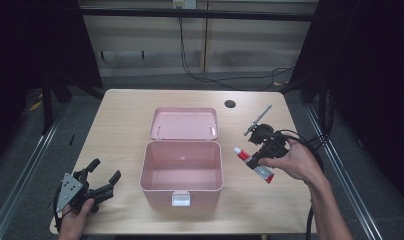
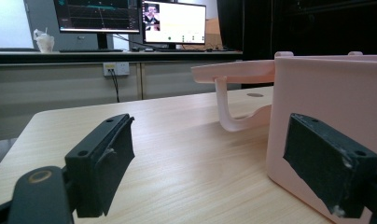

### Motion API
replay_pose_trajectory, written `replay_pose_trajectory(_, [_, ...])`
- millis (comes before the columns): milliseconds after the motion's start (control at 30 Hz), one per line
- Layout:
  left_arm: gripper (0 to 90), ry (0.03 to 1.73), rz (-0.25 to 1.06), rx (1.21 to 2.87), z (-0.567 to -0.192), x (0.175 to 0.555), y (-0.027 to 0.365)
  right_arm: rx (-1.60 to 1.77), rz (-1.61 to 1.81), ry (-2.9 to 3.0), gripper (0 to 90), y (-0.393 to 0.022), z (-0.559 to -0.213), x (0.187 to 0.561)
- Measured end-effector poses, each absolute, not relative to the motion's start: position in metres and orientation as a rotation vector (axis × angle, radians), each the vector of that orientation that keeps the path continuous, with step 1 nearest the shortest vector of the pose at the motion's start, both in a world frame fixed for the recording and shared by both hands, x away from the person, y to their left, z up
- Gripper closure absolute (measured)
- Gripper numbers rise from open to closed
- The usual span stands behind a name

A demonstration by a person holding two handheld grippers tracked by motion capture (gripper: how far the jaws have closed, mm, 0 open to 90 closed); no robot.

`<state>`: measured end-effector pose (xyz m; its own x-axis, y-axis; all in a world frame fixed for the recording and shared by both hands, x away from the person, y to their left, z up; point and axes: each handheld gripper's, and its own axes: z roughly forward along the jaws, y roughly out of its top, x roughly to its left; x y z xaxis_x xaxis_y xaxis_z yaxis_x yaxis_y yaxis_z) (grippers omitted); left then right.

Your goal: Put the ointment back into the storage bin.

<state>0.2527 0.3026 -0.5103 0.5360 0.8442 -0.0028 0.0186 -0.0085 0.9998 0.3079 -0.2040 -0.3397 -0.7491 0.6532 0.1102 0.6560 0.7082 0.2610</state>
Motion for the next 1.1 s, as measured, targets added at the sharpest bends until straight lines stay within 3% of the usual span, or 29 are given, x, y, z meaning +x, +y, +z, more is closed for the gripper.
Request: replay_pose_trajectory(1100, [15.7, 0.795, 0.775, 1.441, -0.510, 0.253, 0.303, -0.841, -0.458, -3.009, 71.7, -0.179, -0.294, 0.308])
